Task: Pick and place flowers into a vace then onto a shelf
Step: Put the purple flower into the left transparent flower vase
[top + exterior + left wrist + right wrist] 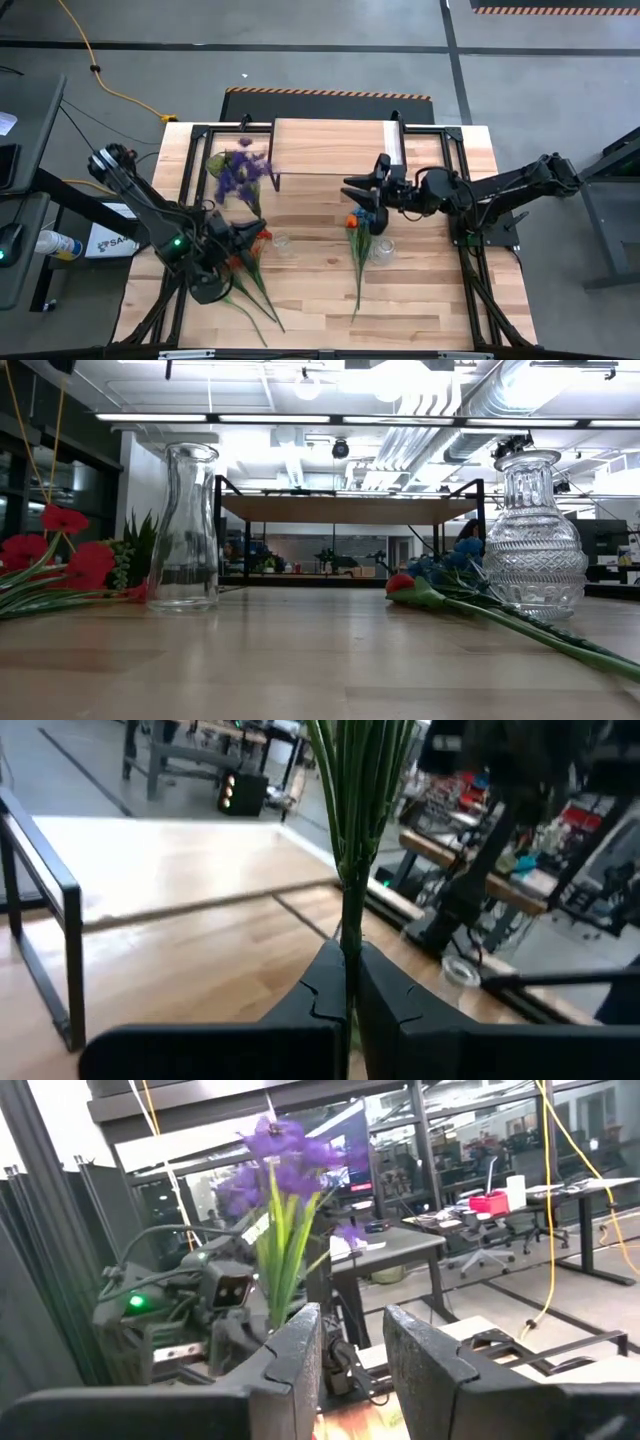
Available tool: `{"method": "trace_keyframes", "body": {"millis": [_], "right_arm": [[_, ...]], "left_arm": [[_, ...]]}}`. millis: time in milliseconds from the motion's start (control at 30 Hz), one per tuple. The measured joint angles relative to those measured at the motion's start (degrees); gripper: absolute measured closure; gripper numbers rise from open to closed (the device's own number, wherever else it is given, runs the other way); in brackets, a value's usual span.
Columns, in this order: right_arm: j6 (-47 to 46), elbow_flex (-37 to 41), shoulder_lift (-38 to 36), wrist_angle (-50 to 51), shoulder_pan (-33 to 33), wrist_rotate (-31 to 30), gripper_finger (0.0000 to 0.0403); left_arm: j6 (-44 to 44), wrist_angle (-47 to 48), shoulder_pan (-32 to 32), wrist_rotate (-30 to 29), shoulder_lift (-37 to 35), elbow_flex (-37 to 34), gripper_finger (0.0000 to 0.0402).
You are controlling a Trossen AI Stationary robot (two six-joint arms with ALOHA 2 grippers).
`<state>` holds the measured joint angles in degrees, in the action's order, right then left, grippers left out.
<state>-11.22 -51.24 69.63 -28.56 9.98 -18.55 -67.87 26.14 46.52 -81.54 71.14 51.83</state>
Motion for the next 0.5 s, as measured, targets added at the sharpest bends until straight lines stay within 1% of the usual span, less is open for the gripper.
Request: {"method": "trace_keyframes", "body": {"millis": [167, 300, 500], "right_arm": [[1.3, 0.0, 0.0, 0.0, -0.4, 0.2, 0.0300], [2.6, 0.0, 0.0, 0.0, -0.4, 0.2, 0.0300], [2.7, 0.0, 0.0, 0.0, -0.4, 0.9, 0.0300]], "left_arm": [[0.0, -1.2, -0.1, -0.3, 1.6, 0.0, 0.0362], [-0.1, -2.5, -0.1, -1.8, 3.2, 0.0, 0.0362], [-0.1, -3.7, -3.0, -1.1, 6.6, 0.0, 0.0362]]}}
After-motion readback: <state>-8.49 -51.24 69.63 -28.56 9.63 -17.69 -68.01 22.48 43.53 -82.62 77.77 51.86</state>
